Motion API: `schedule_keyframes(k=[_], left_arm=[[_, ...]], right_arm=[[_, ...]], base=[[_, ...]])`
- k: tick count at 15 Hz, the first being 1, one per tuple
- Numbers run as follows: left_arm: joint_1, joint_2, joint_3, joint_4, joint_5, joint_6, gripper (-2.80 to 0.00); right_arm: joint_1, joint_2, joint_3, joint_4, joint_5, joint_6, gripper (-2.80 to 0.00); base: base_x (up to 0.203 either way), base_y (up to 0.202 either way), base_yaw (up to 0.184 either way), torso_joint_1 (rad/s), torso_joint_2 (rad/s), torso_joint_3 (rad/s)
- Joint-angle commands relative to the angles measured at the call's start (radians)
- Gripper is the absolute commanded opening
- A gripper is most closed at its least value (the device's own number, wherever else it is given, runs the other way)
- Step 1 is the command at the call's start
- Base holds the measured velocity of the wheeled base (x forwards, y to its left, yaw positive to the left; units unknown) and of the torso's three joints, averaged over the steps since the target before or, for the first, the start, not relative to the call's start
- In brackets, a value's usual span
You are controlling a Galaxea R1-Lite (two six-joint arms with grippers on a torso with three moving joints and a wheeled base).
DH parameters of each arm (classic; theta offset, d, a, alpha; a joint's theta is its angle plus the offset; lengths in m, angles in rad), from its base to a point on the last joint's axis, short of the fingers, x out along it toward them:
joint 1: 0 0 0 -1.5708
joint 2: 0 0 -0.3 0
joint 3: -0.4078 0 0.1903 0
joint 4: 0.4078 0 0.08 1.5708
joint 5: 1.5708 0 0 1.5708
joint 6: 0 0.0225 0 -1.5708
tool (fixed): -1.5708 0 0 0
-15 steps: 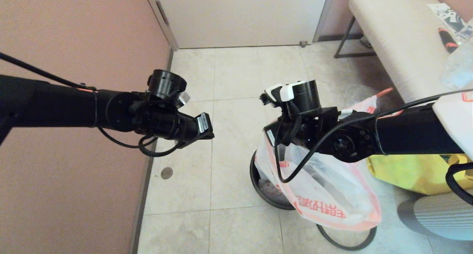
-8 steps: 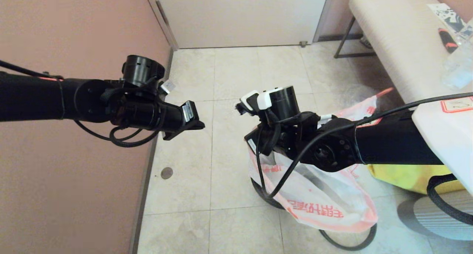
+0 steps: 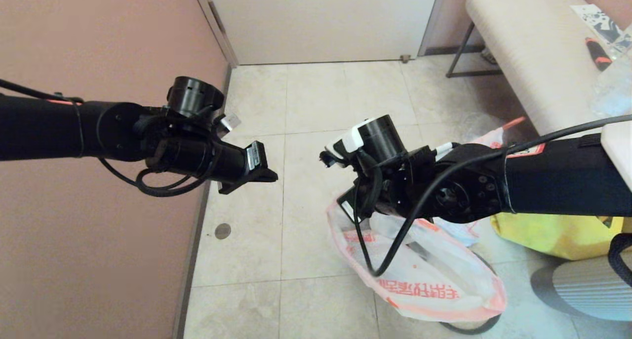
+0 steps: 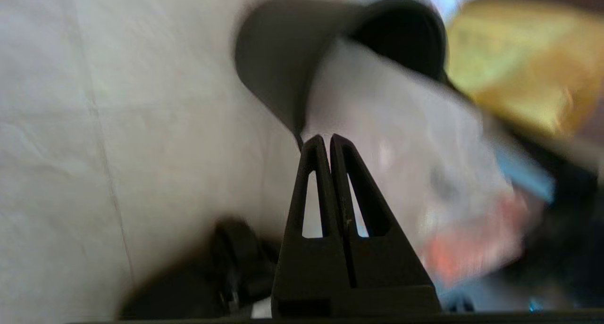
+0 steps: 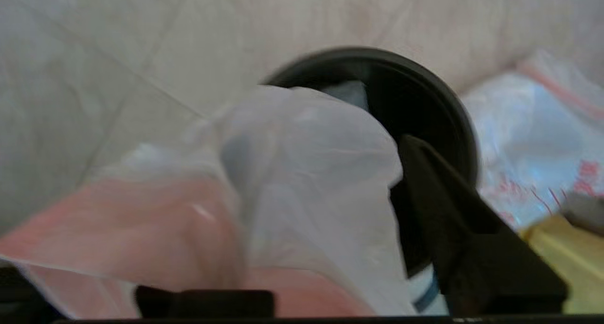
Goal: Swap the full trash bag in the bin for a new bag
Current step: Put the new garbage bag on the trash can
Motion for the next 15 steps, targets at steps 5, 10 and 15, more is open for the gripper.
schedule_keyframes(k=[5, 10, 15], left_arm=[[-0.001, 0.008, 0.047, 0.031, -0.181, 0.143, -2.80], [-0.005, 0.034, 0.035, 0.034, -0.205, 0.142, -2.80], [-0.008, 0.038, 0.041, 0.036, -0.213, 0.144, -2.80]], right_arm=[[-0.025, -0.003, -0.012, -0.003, 0.081, 0.002, 0.00], [-0.021, -0.097, 0.036, 0.136, 0.096, -0.010, 0.00], [-0.031, -0.143, 0.034, 0.304, 0.118, -0.042, 0.00]], base=[[0.000, 0.000, 0.000, 0.000, 0.00, 0.000], [0.000, 0.000, 0.000, 0.000, 0.00, 0.000], [0.000, 0.000, 0.000, 0.000, 0.00, 0.000]])
